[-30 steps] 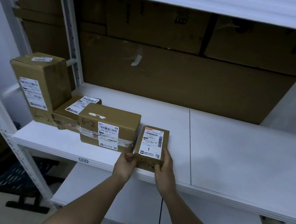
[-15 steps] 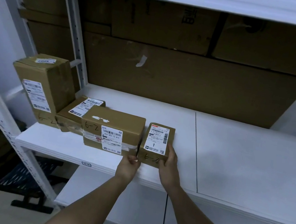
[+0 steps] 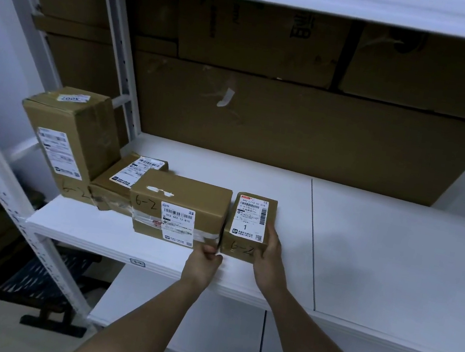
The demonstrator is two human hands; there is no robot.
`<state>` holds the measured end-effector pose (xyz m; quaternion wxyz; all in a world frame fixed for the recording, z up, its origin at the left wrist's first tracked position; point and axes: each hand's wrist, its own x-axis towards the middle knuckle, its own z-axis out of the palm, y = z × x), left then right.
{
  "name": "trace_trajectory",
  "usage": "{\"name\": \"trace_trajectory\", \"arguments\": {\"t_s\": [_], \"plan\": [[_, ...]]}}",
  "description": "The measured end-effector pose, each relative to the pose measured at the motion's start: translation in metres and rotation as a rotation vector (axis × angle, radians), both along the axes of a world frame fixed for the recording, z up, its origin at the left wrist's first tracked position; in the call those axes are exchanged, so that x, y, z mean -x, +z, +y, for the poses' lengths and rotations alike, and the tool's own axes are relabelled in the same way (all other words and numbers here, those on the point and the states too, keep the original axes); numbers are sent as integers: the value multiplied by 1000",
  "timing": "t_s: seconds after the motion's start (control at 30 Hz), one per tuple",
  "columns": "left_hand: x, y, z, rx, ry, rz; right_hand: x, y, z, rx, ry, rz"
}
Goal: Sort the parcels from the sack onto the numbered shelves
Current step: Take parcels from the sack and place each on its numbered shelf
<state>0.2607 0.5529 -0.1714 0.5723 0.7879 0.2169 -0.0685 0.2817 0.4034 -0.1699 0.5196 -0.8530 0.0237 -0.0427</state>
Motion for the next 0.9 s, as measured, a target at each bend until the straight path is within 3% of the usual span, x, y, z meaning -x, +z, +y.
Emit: {"name": "trace_trajectory", "arguments": {"t_s": [0.53,0.9], "plan": [[5,10,1,-15,-36,83,8,8,-6,47,7,7],[39,43,-18,-86,-237,28,72,40,-35,147,-162,227]]}}
